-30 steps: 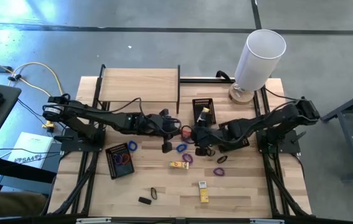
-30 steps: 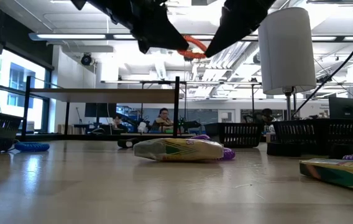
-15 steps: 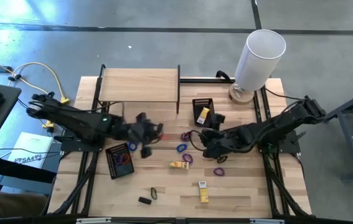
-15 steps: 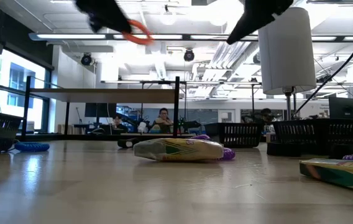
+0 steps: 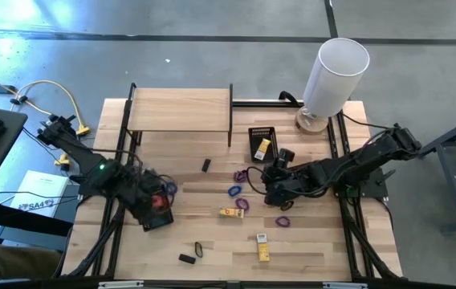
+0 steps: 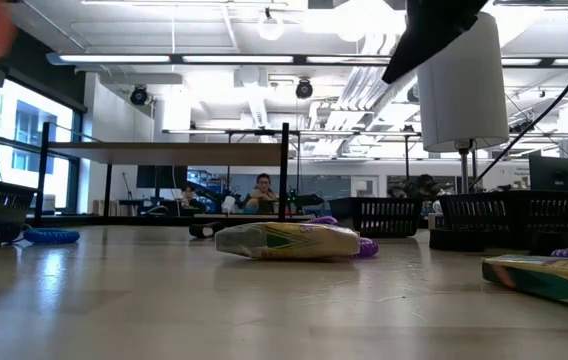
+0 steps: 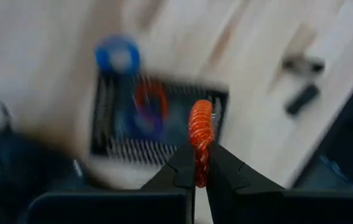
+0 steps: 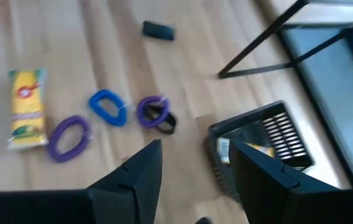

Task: Pick & Place Office Desk Supplies
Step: Put the orange spring keychain into the bottom left black bin

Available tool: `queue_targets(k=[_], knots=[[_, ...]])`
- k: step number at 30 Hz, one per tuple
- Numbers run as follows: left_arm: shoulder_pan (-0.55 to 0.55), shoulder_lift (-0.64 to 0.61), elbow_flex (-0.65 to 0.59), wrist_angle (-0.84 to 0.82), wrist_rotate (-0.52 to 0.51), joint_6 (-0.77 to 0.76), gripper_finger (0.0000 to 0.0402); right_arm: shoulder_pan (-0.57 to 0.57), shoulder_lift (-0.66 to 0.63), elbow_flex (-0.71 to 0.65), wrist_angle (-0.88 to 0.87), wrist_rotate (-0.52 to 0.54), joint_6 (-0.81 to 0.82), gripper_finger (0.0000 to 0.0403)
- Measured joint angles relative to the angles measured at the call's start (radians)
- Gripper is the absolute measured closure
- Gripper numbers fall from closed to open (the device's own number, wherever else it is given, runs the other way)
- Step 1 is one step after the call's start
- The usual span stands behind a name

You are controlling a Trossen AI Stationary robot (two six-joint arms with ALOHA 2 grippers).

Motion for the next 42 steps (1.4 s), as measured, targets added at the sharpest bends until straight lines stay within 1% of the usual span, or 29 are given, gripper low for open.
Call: queue_targets(k=[2, 7, 10, 14, 18, 22, 26, 31, 36, 38, 42], knots=[[-0.028, 0.009, 0.0, -0.002, 0.073, -0.068, 0.0394, 0.0, 0.0, 0.0, 0.0, -0.044, 0.0, 0.0229], [-0.078, 0.022, -0.001, 0.018, 0.092, -0.089, 0.0394, -0.003, 0.0, 0.0, 0.001, -0.174, 0.0, 0.0229], [-0.08, 0.031, -0.009, 0.022, 0.157, -0.098, 0.0394, -0.003, 0.0, 0.0, 0.001, -0.218, 0.01, 0.0229], [-0.069, 0.031, -0.061, 0.05, 0.205, -0.02, 0.0393, -0.002, 0.0, 0.0, 0.001, -0.234, 0.062, 0.0229], [-0.038, 0.031, -0.137, 0.082, 0.261, 0.062, 0.0393, -0.002, 0.0, 0.0, 0.001, -0.274, 0.093, 0.0229], [-0.007, 0.03, -0.21, 0.134, 0.261, 0.148, 0.0392, 0.007, 0.0, 0.0, 0.003, -0.303, 0.146, 0.0229], [0.048, 0.031, -0.277, 0.163, 0.286, 0.246, 0.0392, 0.021, 0.0, 0.0, 0.029, -0.303, 0.156, 0.0229], [0.116, 0.03, -0.315, 0.177, 0.286, 0.344, 0.0392, 0.032, 0.001, 0.0, 0.092, -0.298, 0.157, 0.0229], [0.159, 0.03, -0.339, 0.176, 0.289, 0.427, 0.0392, 0.031, 0.001, 0.0, 0.139, -0.298, 0.157, 0.0229], [0.169, 0.03, -0.342, 0.176, 0.282, 0.427, 0.0391, 0.031, 0.001, 0.0, 0.137, -0.298, 0.175, 0.0229], [0.174, 0.03, -0.344, 0.175, 0.252, 0.376, 0.0379, 0.026, 0.001, 0.0, 0.137, -0.3, 0.27, 0.0229]])
